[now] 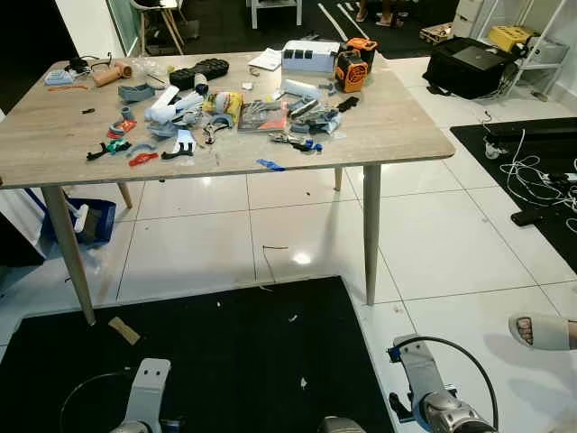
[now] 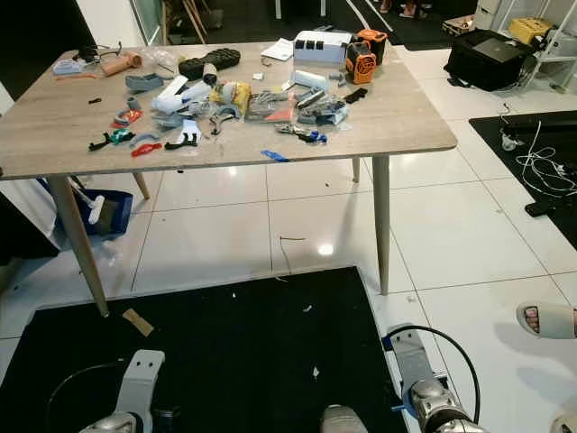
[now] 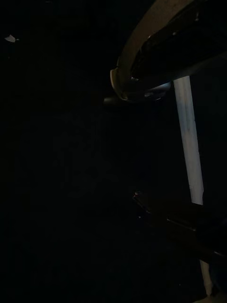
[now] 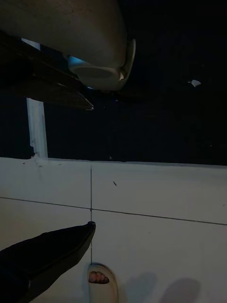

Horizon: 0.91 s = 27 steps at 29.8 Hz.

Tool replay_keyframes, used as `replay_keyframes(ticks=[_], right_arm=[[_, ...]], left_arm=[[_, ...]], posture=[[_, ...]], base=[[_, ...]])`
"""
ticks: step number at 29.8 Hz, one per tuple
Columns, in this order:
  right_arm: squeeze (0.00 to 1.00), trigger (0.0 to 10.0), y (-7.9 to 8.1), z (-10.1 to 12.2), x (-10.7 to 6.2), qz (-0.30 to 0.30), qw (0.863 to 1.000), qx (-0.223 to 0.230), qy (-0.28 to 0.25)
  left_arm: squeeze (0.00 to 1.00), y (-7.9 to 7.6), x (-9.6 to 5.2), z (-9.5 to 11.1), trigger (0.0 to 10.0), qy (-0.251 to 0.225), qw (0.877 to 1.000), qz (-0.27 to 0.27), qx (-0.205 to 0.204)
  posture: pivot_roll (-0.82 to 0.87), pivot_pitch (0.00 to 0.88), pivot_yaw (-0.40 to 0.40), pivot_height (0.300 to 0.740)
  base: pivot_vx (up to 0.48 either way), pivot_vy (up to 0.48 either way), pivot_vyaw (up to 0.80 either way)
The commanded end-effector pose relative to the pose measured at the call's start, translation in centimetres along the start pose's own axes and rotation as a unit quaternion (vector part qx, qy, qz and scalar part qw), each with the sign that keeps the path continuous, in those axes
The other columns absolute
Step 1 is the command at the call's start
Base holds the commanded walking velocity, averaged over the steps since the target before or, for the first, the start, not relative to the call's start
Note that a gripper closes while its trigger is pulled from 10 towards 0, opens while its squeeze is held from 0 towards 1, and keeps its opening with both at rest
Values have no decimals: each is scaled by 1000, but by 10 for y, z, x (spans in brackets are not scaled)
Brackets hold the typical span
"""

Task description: Picking trash to rubbish bin

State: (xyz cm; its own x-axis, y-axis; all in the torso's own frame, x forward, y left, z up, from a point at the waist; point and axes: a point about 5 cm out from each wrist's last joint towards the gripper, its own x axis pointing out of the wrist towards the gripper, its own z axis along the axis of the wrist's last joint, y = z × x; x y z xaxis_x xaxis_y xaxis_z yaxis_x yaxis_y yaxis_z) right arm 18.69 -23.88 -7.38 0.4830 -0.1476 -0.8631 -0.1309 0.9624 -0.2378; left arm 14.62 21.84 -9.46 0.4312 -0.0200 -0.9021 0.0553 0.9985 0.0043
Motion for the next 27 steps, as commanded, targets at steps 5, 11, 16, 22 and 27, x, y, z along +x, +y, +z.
replay_keyframes(ticks=[5, 11, 16, 22, 27], right_arm=[[0, 10000, 0, 0, 0, 2, 1000, -1, 3], [0, 10000, 0, 0, 0, 4, 1000, -2, 3], [0, 10000, 0, 0, 0, 4, 1000, -3, 3], [0, 10000, 1, 0, 0, 5, 1000, -3, 3], [0, 10000, 1, 1, 0, 5, 1000, -4, 3]], left_arm=[[0, 1, 0, -2, 10000, 4, 1000, 1, 1], [0, 1, 0, -2, 10000, 4, 1000, 0, 1], [0, 1, 0, -2, 10000, 4, 1000, 1, 2], [0, 1, 0, -1, 10000, 4, 1000, 1, 3], [0, 2, 0, -1, 10000, 4, 1000, 1, 4]], posture=[[-66, 0, 42, 740], [-66, 0, 43, 740], [-66, 0, 43, 740], [-66, 0, 44, 740], [-66, 0, 45, 740]], base=[[0, 0, 0], [0, 0, 0], [0, 0, 0], [0, 0, 0], [0, 0, 0]])
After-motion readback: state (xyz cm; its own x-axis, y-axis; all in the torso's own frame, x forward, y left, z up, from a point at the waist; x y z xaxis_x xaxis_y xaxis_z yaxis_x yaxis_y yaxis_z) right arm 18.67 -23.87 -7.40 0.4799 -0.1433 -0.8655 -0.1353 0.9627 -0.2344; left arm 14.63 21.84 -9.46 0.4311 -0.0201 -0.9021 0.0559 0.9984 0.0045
